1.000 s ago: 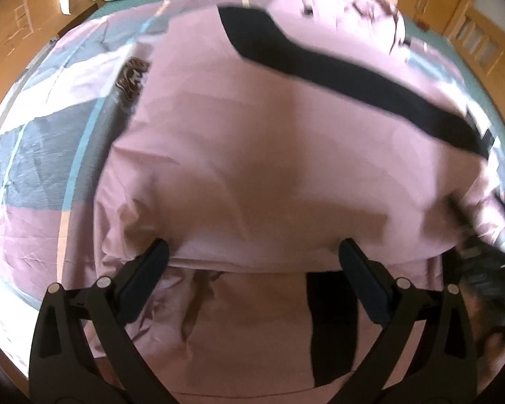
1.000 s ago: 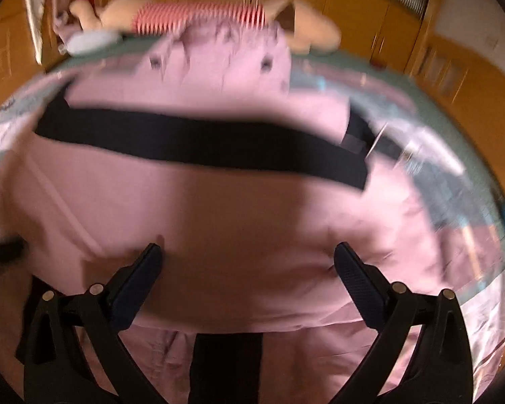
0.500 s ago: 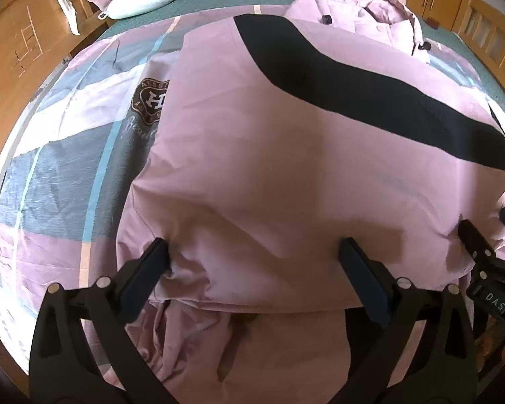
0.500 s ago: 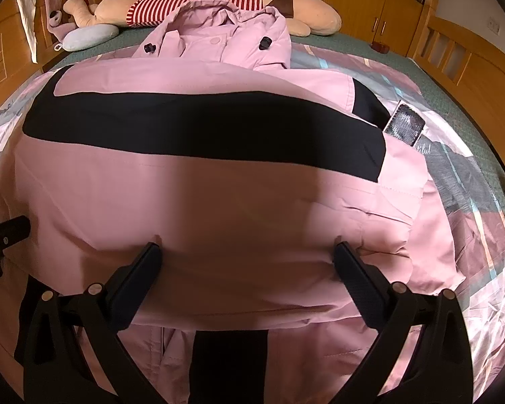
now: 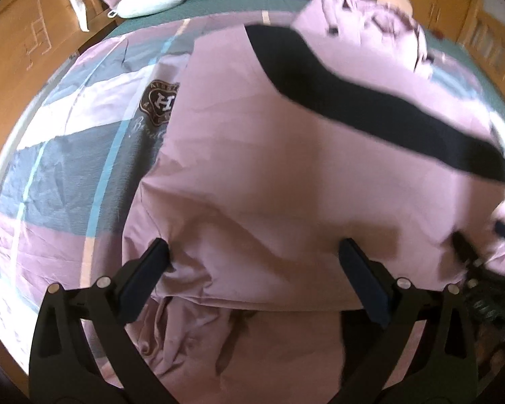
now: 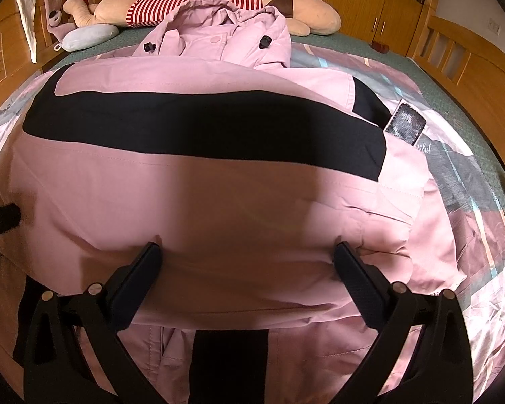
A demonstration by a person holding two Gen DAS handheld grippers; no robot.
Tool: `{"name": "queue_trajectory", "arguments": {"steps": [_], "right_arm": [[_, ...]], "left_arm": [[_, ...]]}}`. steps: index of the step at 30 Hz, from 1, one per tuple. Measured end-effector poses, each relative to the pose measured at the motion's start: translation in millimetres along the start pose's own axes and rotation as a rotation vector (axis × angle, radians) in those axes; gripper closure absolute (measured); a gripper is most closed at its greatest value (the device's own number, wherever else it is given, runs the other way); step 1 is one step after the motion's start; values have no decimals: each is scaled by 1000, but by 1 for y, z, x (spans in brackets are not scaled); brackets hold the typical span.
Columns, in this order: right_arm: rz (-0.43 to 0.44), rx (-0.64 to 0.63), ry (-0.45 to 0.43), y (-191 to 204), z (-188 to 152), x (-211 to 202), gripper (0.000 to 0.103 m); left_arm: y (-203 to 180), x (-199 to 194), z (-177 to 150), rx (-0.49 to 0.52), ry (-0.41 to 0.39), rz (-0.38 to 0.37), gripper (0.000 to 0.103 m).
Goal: Fold large clothes
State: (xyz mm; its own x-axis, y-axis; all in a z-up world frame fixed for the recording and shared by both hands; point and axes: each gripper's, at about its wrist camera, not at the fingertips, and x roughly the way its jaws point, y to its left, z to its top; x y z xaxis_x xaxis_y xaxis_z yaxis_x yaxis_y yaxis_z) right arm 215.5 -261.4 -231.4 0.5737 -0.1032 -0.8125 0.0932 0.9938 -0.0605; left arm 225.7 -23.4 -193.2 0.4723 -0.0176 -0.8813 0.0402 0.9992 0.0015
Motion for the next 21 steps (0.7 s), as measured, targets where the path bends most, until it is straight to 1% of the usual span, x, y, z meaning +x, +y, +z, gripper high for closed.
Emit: {"name": "queue_trajectory", "arguments": {"steps": [1,4,11,21], "right_arm": [[0,0,0,0,0,0,1],[-1,-1,0,0,0,0,1],[-4,-3,-3,0,0,0,1],[-1,1,-2,0,0,-2,1]], "left_arm": [[2,-1,1,-9,-4,-17,2],[2,8,1,4,26,5,2],[5,14,-1,-4,48,0,2],[3,12,-2,4,41,17,2]]}}
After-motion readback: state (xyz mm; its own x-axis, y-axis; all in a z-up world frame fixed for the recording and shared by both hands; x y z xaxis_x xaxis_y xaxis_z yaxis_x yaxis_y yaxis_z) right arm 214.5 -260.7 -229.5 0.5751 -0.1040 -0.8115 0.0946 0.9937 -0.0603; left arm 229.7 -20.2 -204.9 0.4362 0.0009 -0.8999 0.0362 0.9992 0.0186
